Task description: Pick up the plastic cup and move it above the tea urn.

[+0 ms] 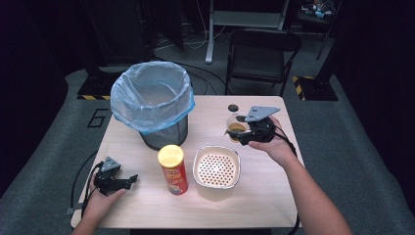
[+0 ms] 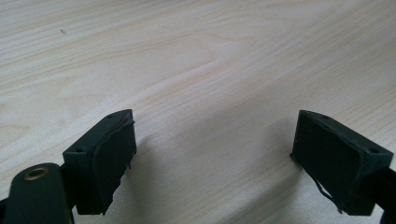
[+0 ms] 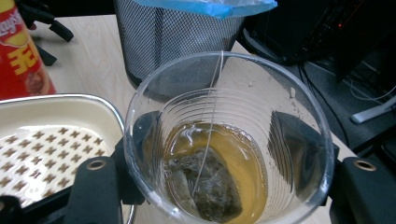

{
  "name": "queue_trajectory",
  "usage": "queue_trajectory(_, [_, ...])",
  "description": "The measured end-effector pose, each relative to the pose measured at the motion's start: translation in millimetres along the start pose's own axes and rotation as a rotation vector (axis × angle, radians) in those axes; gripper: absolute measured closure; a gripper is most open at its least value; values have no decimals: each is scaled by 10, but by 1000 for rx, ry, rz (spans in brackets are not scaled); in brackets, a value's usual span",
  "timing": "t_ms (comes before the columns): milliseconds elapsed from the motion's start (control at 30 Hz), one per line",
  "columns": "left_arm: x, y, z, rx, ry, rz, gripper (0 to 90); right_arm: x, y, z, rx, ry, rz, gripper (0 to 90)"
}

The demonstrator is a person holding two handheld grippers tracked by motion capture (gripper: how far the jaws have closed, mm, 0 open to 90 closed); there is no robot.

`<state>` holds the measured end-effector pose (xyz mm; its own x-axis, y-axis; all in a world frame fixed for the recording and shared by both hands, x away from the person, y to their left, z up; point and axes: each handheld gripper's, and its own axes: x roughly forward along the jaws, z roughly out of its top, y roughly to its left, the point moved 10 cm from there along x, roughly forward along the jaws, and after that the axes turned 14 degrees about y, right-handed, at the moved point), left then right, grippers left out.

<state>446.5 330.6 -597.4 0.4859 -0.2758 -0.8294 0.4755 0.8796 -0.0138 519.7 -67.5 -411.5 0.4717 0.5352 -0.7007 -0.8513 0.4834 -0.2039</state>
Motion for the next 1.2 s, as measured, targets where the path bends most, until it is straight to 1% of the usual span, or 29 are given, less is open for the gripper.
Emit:
queue_trajectory(67, [0, -1, 0, 0, 0, -1, 133, 62, 10, 40, -15, 6, -7, 350])
queue_trajectory(167, [0, -1, 0, -1, 0, -1, 133, 146, 36, 87, -55, 23, -31, 351])
queue_trajectory(333, [0, -1, 0, 0, 0, -1, 133, 237, 77, 141, -97, 11, -53, 350])
queue_trajectory(367, [0, -1, 0, 0, 0, -1, 133, 237, 77, 141, -97, 11, -53, 350])
queue_trajectory(467, [0, -1, 0, 0, 0, -1, 133, 322, 81, 134, -101, 7, -47, 351])
queue_trajectory(567, [-1, -1, -1, 0, 2, -2, 133, 365, 80, 115, -117, 8, -48, 351])
queue_trajectory(667, [0, -1, 0, 0, 0, 0, 133, 389, 91, 98, -145, 18, -65, 351])
queue_trajectory(867, [0, -1, 0, 0, 0, -1, 133, 399, 184, 104, -241, 35, -107, 352])
queue_trajectory(967, [0, -1, 0, 0, 1, -1, 133, 414, 228, 103, -278, 42, -120, 352])
queue_trajectory(1067, [-2, -2, -2, 2, 3, -2, 133, 427, 247, 100, -299, 43, -124, 352])
queue_trajectory(1200, [-2, -3, -1, 3, 2, -3, 133, 423, 270, 89, -304, 34, -125, 352])
